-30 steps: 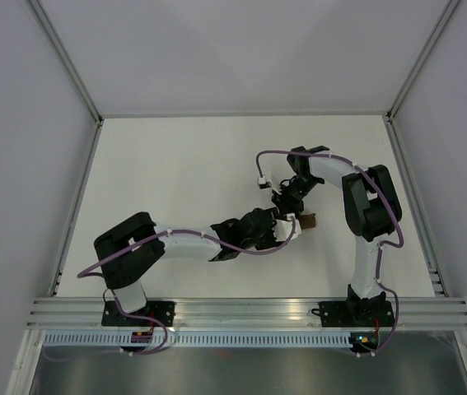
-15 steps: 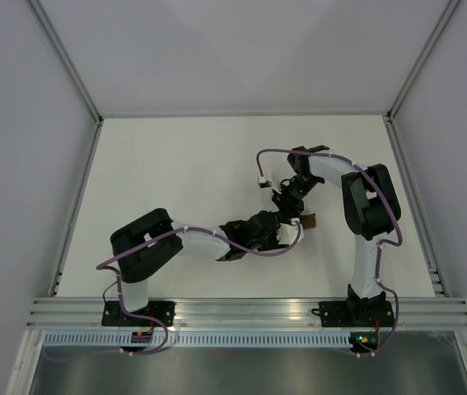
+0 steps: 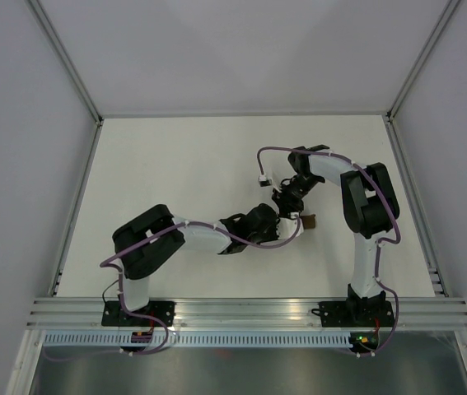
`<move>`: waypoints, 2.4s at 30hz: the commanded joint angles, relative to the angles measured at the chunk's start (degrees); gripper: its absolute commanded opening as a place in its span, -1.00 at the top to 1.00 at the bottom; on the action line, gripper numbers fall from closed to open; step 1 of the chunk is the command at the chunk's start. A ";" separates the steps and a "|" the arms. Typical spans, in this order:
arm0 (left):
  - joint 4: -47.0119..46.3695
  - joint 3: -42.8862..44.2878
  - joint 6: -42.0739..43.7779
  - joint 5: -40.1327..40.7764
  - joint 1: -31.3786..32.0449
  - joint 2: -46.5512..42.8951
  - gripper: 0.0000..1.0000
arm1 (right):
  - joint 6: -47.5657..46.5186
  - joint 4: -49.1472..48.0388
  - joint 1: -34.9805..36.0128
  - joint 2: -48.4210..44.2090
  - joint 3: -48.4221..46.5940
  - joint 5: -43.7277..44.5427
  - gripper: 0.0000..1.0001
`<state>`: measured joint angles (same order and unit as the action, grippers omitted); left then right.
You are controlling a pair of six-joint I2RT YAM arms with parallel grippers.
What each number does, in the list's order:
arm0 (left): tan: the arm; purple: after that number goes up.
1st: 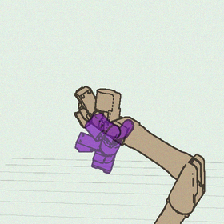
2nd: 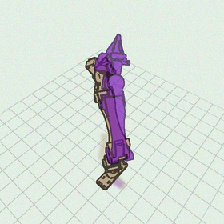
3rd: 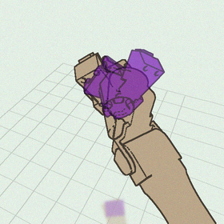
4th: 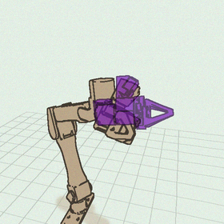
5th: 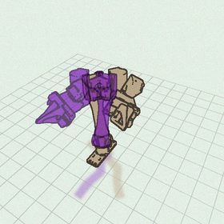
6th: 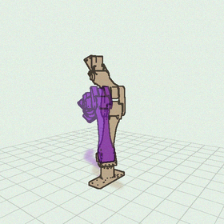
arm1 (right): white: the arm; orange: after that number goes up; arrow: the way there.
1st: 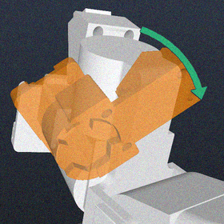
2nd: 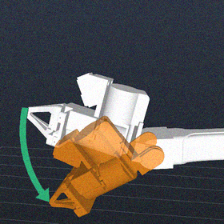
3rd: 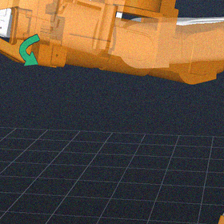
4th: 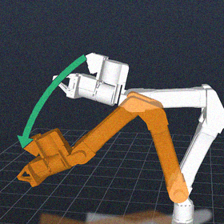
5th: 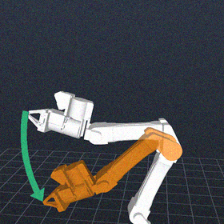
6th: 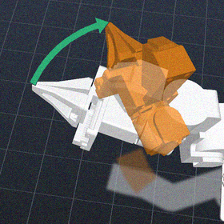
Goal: Fold the napkin, place the utensils inside, and roll it up
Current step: Roll the napkin at the center of the board.
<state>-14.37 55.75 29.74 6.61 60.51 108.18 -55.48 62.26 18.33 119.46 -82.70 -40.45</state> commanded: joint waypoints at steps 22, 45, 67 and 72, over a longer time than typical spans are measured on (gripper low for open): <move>20.86 9.64 -13.30 -35.41 -12.34 5.02 0.95 | 21.91 -31.31 -16.65 -18.37 10.96 -6.49 -0.08; 43.55 26.60 -13.48 -54.33 -18.76 18.47 0.89 | 2.05 -54.61 10.84 -51.26 50.09 19.79 -0.28; 51.28 34.16 -11.54 -56.27 -19.91 22.51 0.53 | 1.34 -56.90 18.59 -35.79 46.40 27.88 0.00; 51.28 34.96 -12.24 -55.21 -21.22 21.37 0.22 | 1.17 -54.62 18.59 -35.26 46.13 28.67 0.70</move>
<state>33.28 90.06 16.93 -52.64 40.03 127.85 -53.89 5.61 37.01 82.70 -35.24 -14.59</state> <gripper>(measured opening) 0.366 0.242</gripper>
